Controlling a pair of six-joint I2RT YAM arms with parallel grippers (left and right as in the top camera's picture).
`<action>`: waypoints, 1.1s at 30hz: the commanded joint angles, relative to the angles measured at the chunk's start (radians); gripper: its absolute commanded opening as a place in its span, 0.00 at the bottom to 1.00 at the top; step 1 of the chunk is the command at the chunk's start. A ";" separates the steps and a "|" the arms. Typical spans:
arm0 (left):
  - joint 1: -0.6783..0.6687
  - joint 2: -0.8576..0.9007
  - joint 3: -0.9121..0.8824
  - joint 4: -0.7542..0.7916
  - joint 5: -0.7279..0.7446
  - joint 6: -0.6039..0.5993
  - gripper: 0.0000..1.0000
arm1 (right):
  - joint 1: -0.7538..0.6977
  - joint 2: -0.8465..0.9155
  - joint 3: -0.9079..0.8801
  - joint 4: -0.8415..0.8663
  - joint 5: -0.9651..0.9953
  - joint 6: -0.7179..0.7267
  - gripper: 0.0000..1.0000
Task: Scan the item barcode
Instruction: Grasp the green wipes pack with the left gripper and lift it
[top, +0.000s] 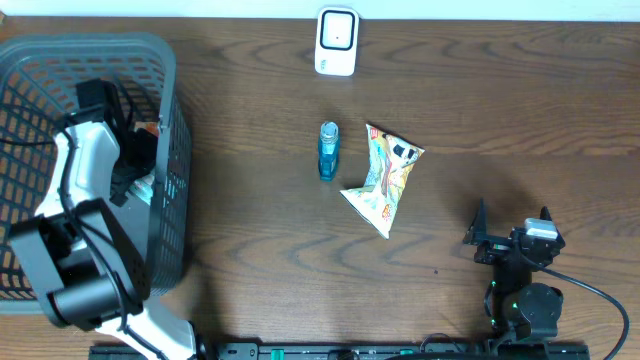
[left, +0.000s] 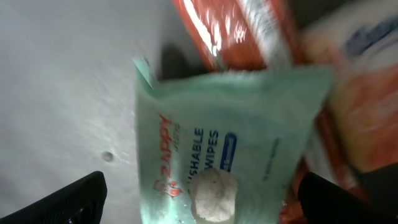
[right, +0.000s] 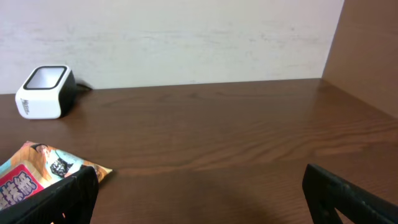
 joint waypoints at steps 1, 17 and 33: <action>0.003 0.043 0.002 -0.006 0.059 0.019 0.98 | -0.008 -0.005 -0.001 -0.003 0.001 -0.008 0.99; 0.004 0.019 -0.025 -0.024 0.063 0.028 0.36 | -0.008 -0.005 -0.001 -0.003 0.001 -0.008 0.99; 0.006 -0.602 -0.025 -0.121 0.064 0.027 0.36 | -0.008 -0.005 -0.001 -0.003 0.001 -0.008 0.99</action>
